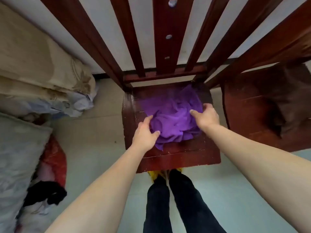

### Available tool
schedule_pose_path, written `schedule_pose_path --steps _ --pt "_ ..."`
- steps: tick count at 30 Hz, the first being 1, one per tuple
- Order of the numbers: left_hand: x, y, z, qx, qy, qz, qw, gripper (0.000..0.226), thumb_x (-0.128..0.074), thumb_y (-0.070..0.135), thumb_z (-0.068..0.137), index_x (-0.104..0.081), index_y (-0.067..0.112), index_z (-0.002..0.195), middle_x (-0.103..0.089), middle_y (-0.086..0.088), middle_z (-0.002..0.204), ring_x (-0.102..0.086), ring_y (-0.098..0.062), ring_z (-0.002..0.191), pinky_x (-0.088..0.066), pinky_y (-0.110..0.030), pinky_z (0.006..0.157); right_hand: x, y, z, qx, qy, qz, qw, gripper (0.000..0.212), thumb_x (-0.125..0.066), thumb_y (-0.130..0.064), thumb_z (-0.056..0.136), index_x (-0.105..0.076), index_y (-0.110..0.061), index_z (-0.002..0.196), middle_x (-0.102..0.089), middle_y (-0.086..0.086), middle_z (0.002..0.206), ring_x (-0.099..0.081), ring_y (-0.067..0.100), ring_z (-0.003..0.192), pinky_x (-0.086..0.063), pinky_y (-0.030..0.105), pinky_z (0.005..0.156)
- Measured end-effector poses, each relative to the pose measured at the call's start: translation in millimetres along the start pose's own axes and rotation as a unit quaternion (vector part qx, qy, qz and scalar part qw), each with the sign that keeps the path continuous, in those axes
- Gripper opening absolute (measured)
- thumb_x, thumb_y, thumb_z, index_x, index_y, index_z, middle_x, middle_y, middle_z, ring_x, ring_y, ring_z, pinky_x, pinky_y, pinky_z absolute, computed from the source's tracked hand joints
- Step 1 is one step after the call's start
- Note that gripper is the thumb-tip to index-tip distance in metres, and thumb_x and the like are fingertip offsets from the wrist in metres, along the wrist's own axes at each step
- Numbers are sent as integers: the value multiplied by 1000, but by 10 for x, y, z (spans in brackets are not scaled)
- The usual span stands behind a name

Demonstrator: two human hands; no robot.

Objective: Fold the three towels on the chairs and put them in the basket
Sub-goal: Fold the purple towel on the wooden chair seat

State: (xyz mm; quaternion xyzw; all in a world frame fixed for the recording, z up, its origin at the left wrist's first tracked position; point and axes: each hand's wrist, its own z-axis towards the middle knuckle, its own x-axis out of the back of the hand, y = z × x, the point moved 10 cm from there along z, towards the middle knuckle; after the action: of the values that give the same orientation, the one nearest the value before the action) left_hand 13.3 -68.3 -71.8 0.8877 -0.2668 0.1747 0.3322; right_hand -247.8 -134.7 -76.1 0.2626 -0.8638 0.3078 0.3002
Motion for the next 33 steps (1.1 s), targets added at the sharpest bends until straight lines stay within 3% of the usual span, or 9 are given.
schedule_pose_path --steps 4,7,11,16,21,24,26,28,33 --pt "-347 -57 63 -24 -26 60 998 15 -69 19 77 -62 24 89 -63 -3 90 -61 -30 92 -47 -32 77 -441 432 -108 -68 -27 107 992 41 -79 -32 72 -68 -13 106 -71 9 101 -66 29 97 -49 35 82" --pt "-282 -171 -126 -33 50 23 998 22 -66 14 72 -47 23 66 -54 4 68 -52 -22 67 -35 -28 60 -451 678 -258 -49 4 153 987 21 -77 -33 66 -65 -20 78 -69 1 75 -62 23 74 -52 37 74" --pt "-81 -523 -485 -28 116 28 993 23 -67 10 70 -47 19 68 -51 5 72 -47 -19 65 -32 -29 58 -148 973 -498 -40 49 142 988 25 -79 -29 73 -58 -19 83 -59 -4 66 -56 23 69 -47 37 71" --pt "-320 -1086 -500 50 -35 150 987 20 -67 16 73 -51 27 80 -52 1 91 -54 -23 86 -44 -31 70 -245 1434 -519 -100 -45 88 990 29 -82 -27 73 -58 -18 87 -70 8 90 -64 25 79 -54 42 79" --pt "15 -877 62 108 147 -90 979 41 -76 26 75 -59 11 109 -65 -5 95 -60 -25 91 -46 -31 86 -39 1141 -73 -43 35 101 993 47 -81 -38 73 -61 -18 110 -69 0 96 -66 23 90 -53 40 86" --pt "-232 -849 314 182 134 -196 954 39 -84 31 67 -64 14 96 -69 -4 93 -66 -23 88 -54 -41 86 -128 1031 -29 -41 34 94 994 39 -80 -33 74 -65 -15 105 -70 4 99 -66 27 92 -52 41 86" --pt "-319 -760 275 178 141 -225 947 13 -80 19 70 -68 17 76 -71 -2 79 -67 -21 75 -57 -40 79 -4 922 -179 -6 72 108 992 21 -76 -27 80 -64 -13 89 -67 2 82 -63 27 81 -48 35 72" --pt "-154 -692 165 142 194 -244 939 16 -74 16 75 -61 17 65 -65 0 66 -58 -19 62 -53 -36 71 219 821 -365 47 110 131 984 18 -73 -21 84 -59 -12 79 -59 -3 70 -56 23 71 -39 31 62" --pt "485 -504 145 17 259 -263 929 21 -67 28 76 -58 9 70 -62 -6 68 -50 -15 62 -50 -43 64 529 472 -300 116 120 174 971 21 -73 -23 83 -54 -15 77 -57 -2 68 -52 17 64 -45 36 64"
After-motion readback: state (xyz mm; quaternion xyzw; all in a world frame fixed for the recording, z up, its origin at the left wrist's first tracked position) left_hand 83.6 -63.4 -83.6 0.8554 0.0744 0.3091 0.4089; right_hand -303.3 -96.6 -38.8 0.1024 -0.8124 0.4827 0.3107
